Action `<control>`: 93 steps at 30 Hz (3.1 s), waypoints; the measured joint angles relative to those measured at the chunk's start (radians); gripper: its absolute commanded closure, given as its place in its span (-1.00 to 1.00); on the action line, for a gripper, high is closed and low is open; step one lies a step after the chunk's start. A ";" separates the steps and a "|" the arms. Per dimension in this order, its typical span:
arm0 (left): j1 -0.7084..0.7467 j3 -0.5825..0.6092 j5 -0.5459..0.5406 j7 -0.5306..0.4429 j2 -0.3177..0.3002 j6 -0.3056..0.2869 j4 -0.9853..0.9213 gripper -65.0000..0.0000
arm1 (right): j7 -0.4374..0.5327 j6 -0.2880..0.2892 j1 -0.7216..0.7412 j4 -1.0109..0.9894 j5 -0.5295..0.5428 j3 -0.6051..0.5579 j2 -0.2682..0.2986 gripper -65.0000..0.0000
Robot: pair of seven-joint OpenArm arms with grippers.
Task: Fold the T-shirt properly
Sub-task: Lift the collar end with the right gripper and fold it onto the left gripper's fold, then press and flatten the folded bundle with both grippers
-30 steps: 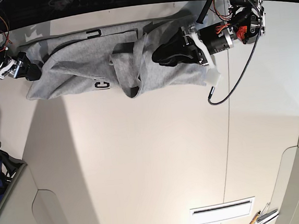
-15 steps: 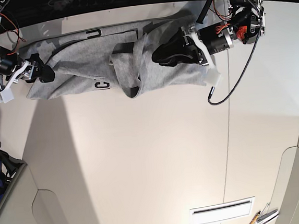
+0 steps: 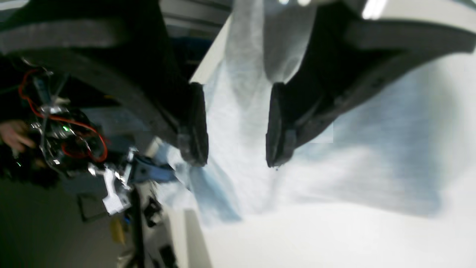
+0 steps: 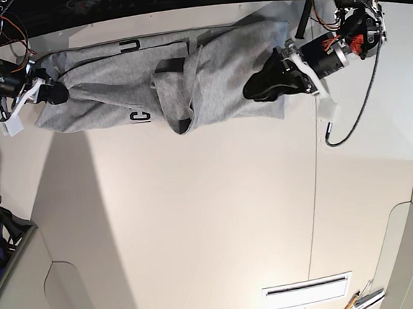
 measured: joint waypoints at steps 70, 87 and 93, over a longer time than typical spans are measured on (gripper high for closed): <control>0.047 -0.089 0.354 -0.099 -0.019 0.000 0.000 1.00 | 0.318 -0.148 0.147 0.162 -0.374 -0.913 -0.487 0.47; 0.047 -0.089 0.351 -0.101 -0.019 0.000 0.000 1.00 | 0.235 -0.051 0.308 0.162 -0.159 -0.914 -0.487 0.31; 0.041 -0.142 0.260 -0.100 -0.038 0.000 0.000 1.00 | 0.201 -0.032 0.308 0.162 -0.263 -0.915 -0.487 0.31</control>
